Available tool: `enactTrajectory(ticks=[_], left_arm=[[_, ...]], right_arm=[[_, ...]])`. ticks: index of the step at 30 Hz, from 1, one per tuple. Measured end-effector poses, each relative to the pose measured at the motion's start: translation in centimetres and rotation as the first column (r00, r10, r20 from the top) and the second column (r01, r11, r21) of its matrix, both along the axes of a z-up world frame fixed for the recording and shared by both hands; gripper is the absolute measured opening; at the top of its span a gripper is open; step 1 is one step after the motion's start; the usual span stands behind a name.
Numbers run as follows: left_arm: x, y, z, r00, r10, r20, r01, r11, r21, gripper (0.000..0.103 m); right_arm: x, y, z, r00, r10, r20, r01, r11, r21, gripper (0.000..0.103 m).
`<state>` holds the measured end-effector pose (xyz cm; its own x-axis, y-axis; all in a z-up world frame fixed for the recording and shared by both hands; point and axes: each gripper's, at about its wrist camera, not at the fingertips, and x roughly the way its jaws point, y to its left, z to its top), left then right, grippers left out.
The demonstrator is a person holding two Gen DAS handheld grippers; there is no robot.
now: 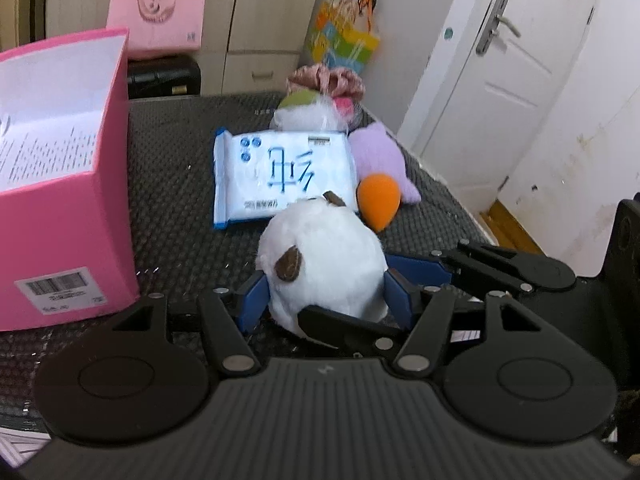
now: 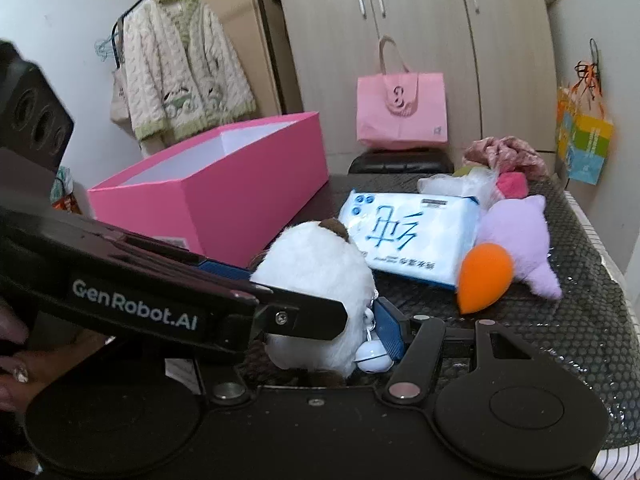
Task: Organize soft objects
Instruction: 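Lift the white plush with the left gripper and carry it over the pink box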
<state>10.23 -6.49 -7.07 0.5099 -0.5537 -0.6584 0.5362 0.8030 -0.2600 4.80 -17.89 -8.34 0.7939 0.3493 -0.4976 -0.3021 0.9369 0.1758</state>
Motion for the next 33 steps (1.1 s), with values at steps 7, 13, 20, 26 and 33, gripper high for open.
enactTrajectory(ticks=[7,13,20,26,33], left_arm=[[0.1,2.2,1.7,0.996,-0.017,-0.089,0.019,1.0,0.021,0.061],[-0.4,4.9,4.1,0.991,-0.004,-0.137,0.008,0.999,0.031,0.061],[-1.2,8.3,7.8,0.993,0.008,-0.114,-0.007,1.0,0.013,0.061],[-0.9,11.4,10.0,0.997,0.045,-0.055,-0.046,0.999,-0.019,0.061],[0.8,14.6,12.8,0.987,0.151,0.05,-0.149,0.988,-0.034,0.061]], right_arm=[[0.3,2.1,1.7,0.996,0.047,-0.077,-0.049,0.999,-0.024,0.066],[-0.1,5.0,4.3,0.988,0.122,-0.093,-0.13,0.988,-0.085,0.066],[-0.6,8.1,8.2,0.977,0.208,-0.044,-0.213,0.965,-0.153,0.066],[0.3,10.6,10.7,0.962,0.272,0.02,-0.264,0.946,-0.187,0.066],[3.4,14.2,13.5,0.934,0.344,0.098,-0.314,0.92,-0.236,0.067]])
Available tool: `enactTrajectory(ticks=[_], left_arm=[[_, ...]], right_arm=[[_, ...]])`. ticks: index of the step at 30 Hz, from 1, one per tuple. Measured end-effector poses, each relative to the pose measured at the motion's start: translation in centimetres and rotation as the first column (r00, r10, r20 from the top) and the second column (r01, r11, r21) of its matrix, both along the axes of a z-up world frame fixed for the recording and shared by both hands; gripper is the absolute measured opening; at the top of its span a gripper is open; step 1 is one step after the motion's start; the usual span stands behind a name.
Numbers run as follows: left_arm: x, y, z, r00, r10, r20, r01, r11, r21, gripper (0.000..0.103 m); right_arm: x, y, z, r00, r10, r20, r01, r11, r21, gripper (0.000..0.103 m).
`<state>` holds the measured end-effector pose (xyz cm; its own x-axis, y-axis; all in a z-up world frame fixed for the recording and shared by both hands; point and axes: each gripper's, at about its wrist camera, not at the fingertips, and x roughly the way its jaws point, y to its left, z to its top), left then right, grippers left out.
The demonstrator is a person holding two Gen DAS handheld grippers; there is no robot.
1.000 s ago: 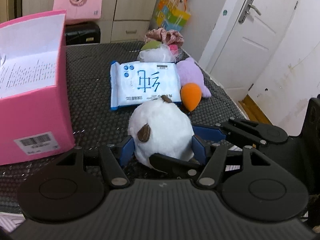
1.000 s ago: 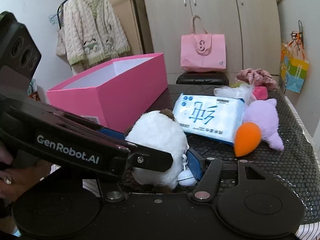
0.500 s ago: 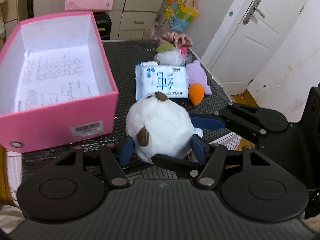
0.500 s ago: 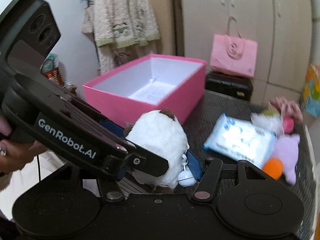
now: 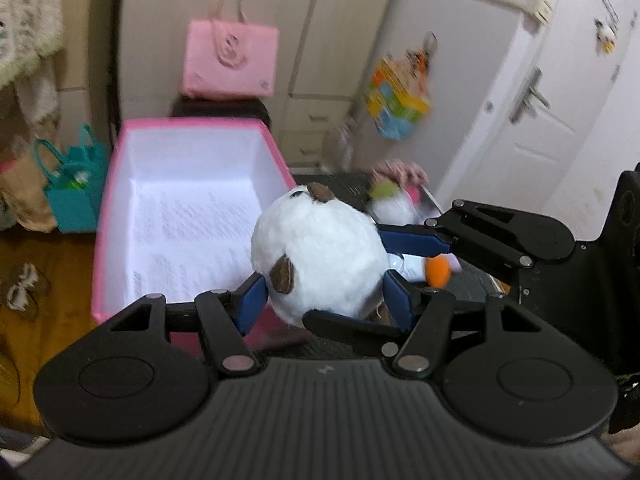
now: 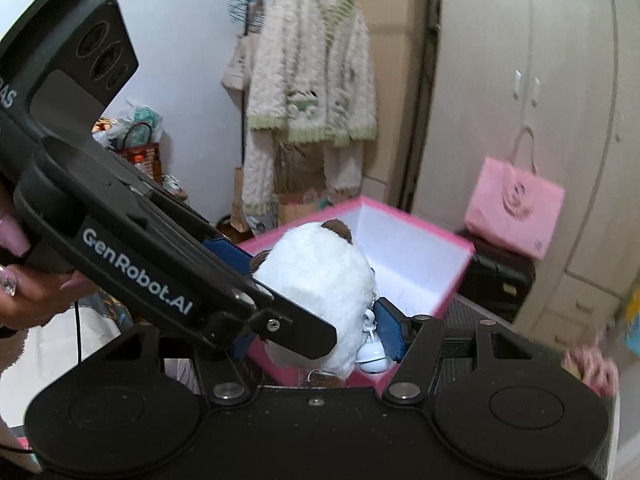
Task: Organize soft objects
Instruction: 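Lift the white plush with the left gripper and carry it over the pink box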
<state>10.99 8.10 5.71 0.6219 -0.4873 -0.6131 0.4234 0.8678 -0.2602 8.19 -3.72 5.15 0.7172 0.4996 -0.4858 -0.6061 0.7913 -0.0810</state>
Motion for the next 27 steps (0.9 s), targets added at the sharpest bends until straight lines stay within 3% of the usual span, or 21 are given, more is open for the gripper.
enactTrajectory(ticks=[6,11,16,22,27], left_arm=[[3.1,2.1,1.5,0.995,0.08,0.053,-0.078,0.996,-0.031,0.062],[6.5,2.9,1.0,0.992,0.125,0.034,-0.126,0.992,0.03,0.062],[10.6,4.6,-1.3,0.987,0.141,-0.078,-0.139,0.99,0.029,0.062],[13.0,6.2,-4.9,0.968,0.099,-0.229,-0.091,0.995,0.045,0.061],[13.7,6.3,-6.3,0.955,0.101,-0.279,-0.088,0.994,0.06,0.061]], right_arm=[[4.7,1.0,1.5,0.998,0.062,-0.009,-0.061,0.992,0.109,0.067],[8.3,2.4,0.5,0.994,0.086,-0.065,-0.073,0.982,0.175,0.067],[12.5,3.4,-1.6,0.976,0.116,-0.185,-0.076,0.975,0.209,0.067],[15.3,5.5,-4.4,0.926,0.18,-0.331,-0.144,0.981,0.129,0.067],[16.3,6.3,-6.4,0.884,0.185,-0.429,-0.157,0.983,0.1,0.067]])
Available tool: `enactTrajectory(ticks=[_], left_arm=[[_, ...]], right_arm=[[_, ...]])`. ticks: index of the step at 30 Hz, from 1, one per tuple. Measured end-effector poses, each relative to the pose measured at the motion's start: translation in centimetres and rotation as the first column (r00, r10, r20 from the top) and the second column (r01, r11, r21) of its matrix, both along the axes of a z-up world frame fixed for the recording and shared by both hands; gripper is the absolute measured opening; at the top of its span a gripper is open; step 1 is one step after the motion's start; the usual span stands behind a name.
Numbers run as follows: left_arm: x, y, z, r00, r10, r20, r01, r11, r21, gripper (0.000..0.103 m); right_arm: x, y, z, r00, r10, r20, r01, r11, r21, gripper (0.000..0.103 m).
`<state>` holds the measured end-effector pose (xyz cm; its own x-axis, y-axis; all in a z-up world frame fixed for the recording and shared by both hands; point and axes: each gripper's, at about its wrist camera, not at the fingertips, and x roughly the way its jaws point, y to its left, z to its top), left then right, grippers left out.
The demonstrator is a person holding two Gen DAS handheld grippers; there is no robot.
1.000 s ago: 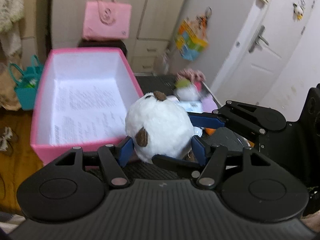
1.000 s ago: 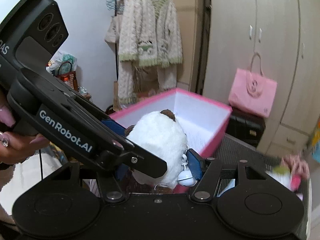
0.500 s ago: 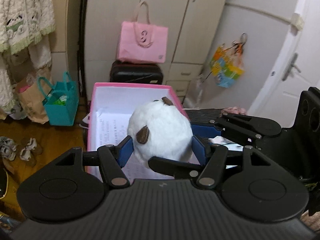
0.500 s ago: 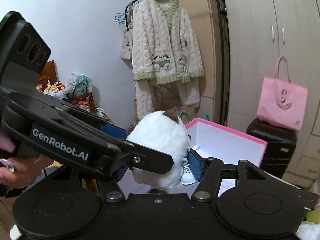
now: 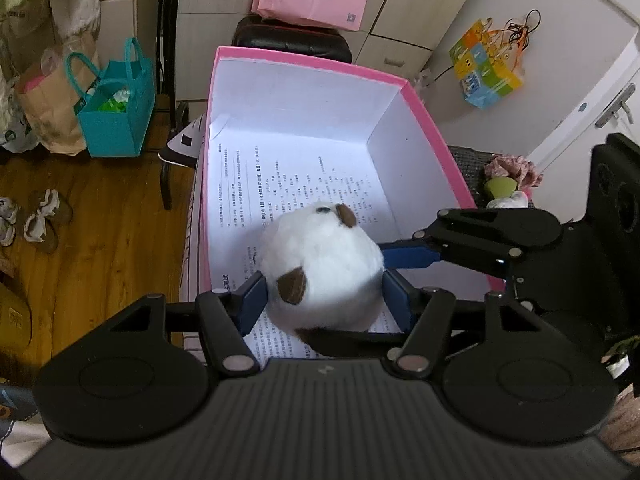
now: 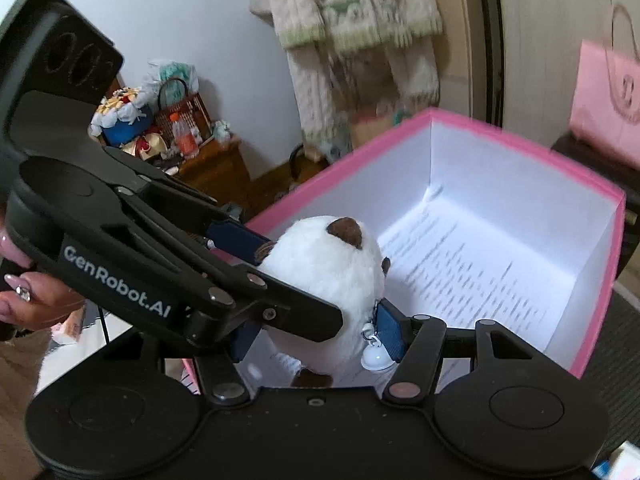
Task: Organize soft objects
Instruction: 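Lift the white plush with the left gripper and carry it over the pink box, then open the left gripper to drop the plush into the box, withdraw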
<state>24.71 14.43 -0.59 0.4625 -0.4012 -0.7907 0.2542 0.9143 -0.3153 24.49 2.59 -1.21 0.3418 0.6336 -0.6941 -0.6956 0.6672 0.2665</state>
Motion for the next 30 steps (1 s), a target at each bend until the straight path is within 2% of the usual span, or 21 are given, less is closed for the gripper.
enactTrajectory(ticks=[5,13,18,23,30], left_arm=[[-0.1,-0.6,0.1,1.0,0.006,0.016,-0.007,0.999,0.048,0.061],[-0.6,-0.7,0.6,0.998,0.017,0.057,-0.022,0.996,0.088,0.061],[-1.6,-0.7,1.6,0.996,0.02,0.088,-0.028,0.995,0.096,0.063],[-3.1,-0.6,2.9,0.989,0.018,0.145,-0.035,0.992,0.117,0.064],[-5.2,-1.2,3.8,0.987,-0.001,0.162,-0.018,0.993,0.115,0.064]], right_arm=[[1.3,0.2,-0.8,0.996,0.006,-0.091,-0.006,1.0,-0.003,0.068],[1.5,-0.7,-1.6,0.99,0.022,-0.14,-0.02,1.0,0.013,0.066],[0.7,-1.3,-0.8,0.993,0.031,-0.11,-0.028,0.999,0.03,0.066],[-0.9,-2.7,0.6,0.999,0.02,-0.025,-0.02,1.0,0.011,0.066],[-3.7,-4.4,2.7,0.997,0.006,0.08,-0.006,1.0,-0.005,0.066]])
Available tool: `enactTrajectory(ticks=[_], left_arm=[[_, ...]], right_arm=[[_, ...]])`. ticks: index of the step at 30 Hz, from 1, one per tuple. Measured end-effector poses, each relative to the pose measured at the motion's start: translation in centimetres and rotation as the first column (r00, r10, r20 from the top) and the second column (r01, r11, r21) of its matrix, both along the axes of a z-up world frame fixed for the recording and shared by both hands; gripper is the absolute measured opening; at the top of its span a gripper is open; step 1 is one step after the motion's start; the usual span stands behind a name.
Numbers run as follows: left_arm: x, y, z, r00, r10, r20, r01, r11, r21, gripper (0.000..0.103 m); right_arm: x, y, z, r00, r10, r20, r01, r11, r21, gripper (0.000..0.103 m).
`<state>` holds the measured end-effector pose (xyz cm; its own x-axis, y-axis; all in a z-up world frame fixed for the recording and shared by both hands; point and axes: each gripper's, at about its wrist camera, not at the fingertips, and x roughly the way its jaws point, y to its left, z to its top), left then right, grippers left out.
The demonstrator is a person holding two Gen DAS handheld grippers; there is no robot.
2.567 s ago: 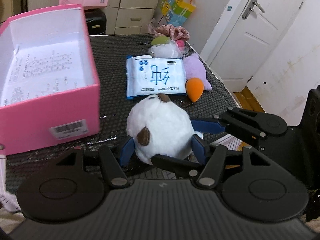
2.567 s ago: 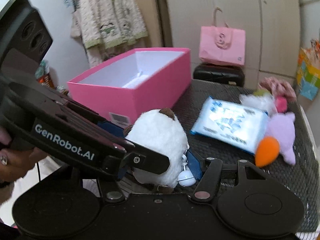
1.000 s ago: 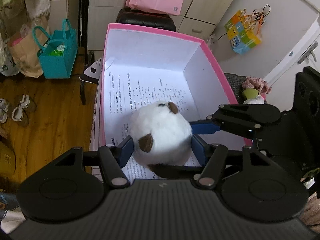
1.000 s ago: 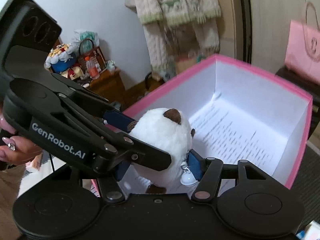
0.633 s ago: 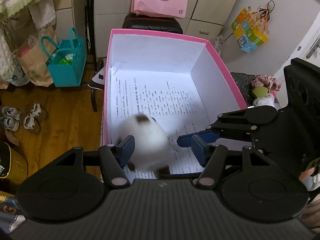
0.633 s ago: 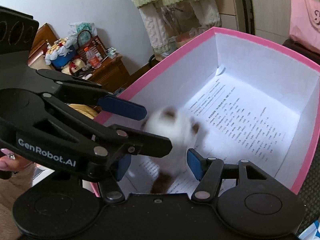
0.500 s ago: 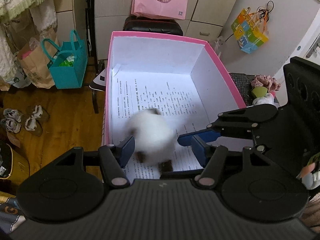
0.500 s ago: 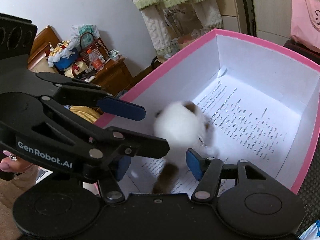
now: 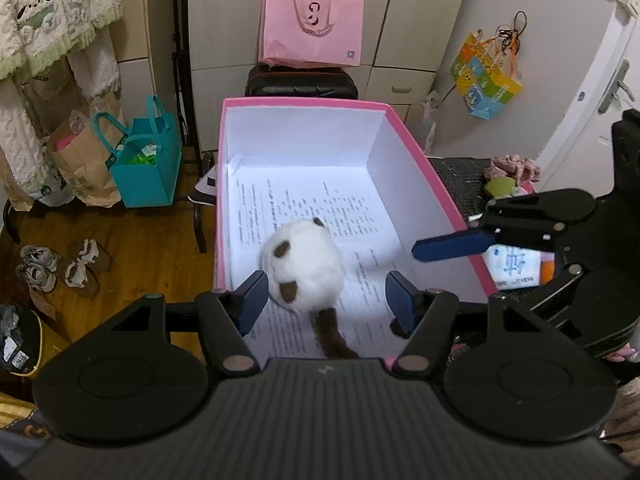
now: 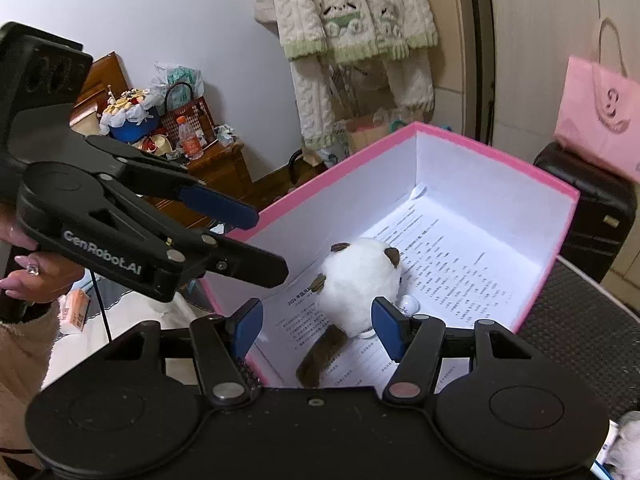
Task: Organize soft objects
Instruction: 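Open the left gripper to drop the plush into the box, withdraw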
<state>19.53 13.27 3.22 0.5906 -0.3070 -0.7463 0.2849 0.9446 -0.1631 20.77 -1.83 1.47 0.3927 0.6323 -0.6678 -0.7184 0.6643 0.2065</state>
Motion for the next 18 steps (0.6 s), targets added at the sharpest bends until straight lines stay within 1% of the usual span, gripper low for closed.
enactTrajectory(ticks=[2,6,12,15,18], left_arm=[[-0.7,-0.1,0.1,1.0,-0.008,-0.005,0.008,1.0,-0.004,0.064],[-2.5,-0.7,0.6,1.0,-0.02,0.01,0.02,1.0,0.017,0.065],[-5.2,-2.2,1.6,0.997,-0.067,0.038,0.065,0.997,0.041,0.067],[-6.8,-3.4,2.3,0.992,-0.102,0.068,0.098,0.993,0.068,0.069],[-8.1,-4.7,3.0,0.986,-0.141,0.093,0.132,0.987,0.09,0.07]], right_arm=[[-0.8,-0.4,0.5,1.0,-0.004,0.02,0.004,1.0,-0.002,0.066],[-2.4,-1.5,1.3,0.998,-0.017,0.058,0.017,1.0,-0.003,0.066],[-5.5,-4.2,2.8,0.991,-0.047,0.129,0.044,0.999,0.028,0.066],[-7.2,-5.7,3.6,0.982,-0.074,0.176,0.069,0.997,0.034,0.066],[-8.6,-7.6,4.5,0.966,-0.135,0.222,0.125,0.99,0.058,0.066]])
